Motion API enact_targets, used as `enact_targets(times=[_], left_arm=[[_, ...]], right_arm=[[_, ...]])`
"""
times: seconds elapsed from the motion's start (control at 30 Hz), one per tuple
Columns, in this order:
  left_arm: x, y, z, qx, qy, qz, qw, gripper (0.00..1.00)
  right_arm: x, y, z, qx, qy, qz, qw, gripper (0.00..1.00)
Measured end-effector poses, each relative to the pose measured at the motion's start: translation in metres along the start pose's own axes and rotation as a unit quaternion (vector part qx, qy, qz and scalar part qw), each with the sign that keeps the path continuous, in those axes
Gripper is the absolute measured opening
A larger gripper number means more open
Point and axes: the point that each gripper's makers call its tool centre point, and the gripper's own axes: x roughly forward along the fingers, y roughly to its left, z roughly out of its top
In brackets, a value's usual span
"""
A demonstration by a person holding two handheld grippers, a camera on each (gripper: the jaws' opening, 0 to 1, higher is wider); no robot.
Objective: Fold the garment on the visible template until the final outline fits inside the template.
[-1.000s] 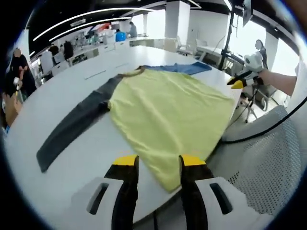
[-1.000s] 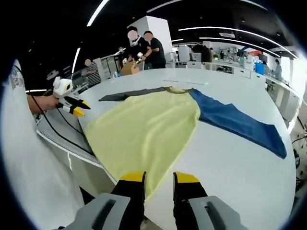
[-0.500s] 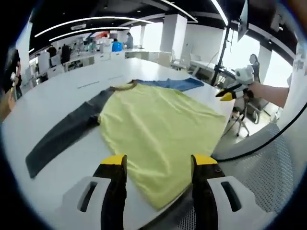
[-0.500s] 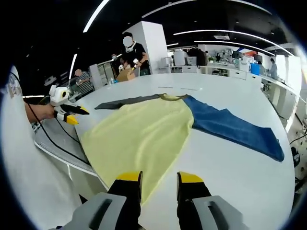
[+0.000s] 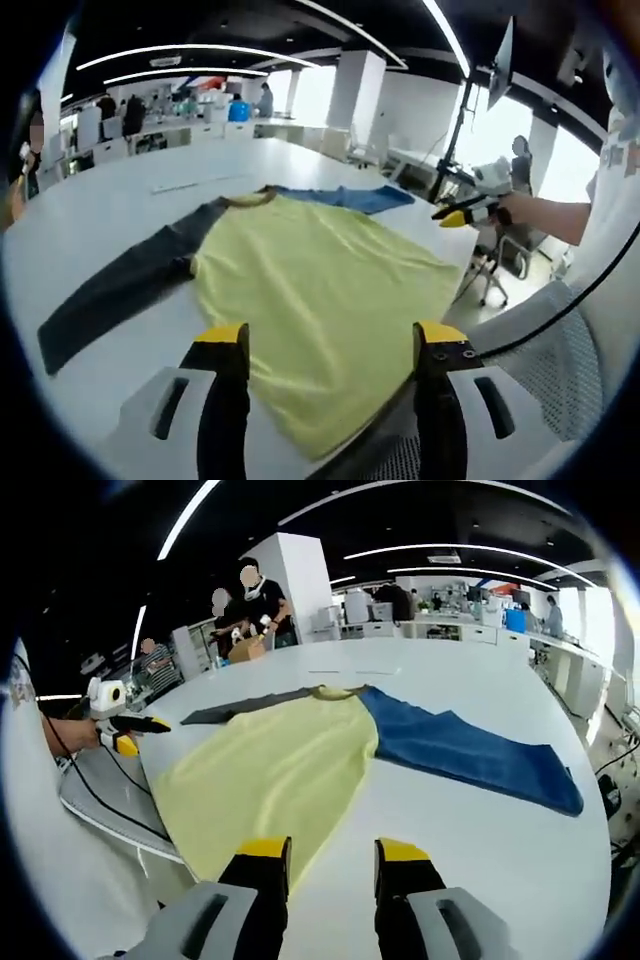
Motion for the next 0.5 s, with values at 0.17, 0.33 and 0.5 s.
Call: enact_targets(times=[0.17, 0.33, 0.5], left_arm=[[0.001, 0.000, 0.000, 0.003, 0.002, 0.002, 1.0000, 0.62], [0.004, -0.001, -0.004, 0.007, 0.011, 0.007, 0.9999, 0.63], [0.004, -0.005, -0.005, 0.018, 0.014, 0.007, 0.9997, 0.66]], right_arm=[[-0.001, -0.016, 0.006, 0.002, -0.007, -0.016, 0.9998, 0.32], [-0.005, -0.037, 0.011, 0.005, -0.011, -0.037, 0.9993, 0.33], [-0.010, -0.060, 0.015, 0.018, -0.014, -0.057, 0.9981, 0.36]])
